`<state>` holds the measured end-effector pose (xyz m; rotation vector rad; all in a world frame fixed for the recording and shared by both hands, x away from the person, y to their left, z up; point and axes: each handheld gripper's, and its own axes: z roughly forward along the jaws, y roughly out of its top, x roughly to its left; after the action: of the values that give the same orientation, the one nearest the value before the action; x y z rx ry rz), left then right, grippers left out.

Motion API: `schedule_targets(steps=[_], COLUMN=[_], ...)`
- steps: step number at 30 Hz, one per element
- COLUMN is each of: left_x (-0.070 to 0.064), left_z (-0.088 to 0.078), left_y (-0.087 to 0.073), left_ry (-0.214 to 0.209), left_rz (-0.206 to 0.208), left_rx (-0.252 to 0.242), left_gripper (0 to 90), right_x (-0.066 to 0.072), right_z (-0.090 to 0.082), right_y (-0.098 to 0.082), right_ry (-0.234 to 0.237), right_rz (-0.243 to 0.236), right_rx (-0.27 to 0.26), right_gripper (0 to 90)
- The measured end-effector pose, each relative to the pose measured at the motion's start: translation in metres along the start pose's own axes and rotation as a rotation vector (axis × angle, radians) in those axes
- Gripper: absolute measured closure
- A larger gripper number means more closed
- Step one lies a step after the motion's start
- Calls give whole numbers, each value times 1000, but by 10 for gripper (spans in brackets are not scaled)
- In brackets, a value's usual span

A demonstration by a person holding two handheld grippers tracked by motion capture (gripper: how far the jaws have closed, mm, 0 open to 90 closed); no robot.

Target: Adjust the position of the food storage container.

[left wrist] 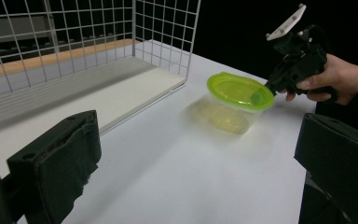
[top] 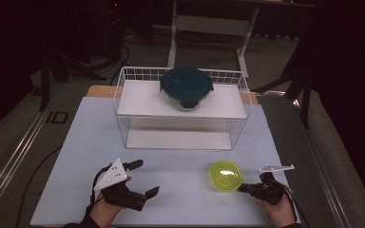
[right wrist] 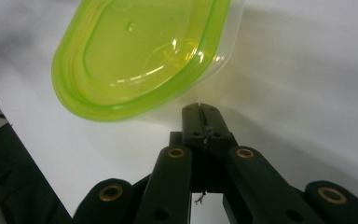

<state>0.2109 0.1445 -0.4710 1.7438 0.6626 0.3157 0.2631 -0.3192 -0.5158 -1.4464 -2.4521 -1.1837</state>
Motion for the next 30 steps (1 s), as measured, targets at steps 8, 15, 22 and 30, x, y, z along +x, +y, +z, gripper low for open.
schedule_targets(steps=[8, 15, 22, 30], left_x=[-1, 0, 0, -1], left_z=[0, 0, 0, 0], left_y=[0, 0, 0, 0], left_ry=[0, 0, -2, -5], left_rz=[3, 1, 2, 4], left_rx=[3, 0, 2, 2], left_gripper=[0, 0, 0, 0], right_x=[9, -1, -2, 10], right_z=[14, 14, 21, 34], right_y=[6, 15, 23, 28], right_ry=[18, -34, -22, 10], right_rz=[-27, -15, -7, -29], right_rx=[22, 7, 15, 38], right_gripper=[900, 900, 900, 900])
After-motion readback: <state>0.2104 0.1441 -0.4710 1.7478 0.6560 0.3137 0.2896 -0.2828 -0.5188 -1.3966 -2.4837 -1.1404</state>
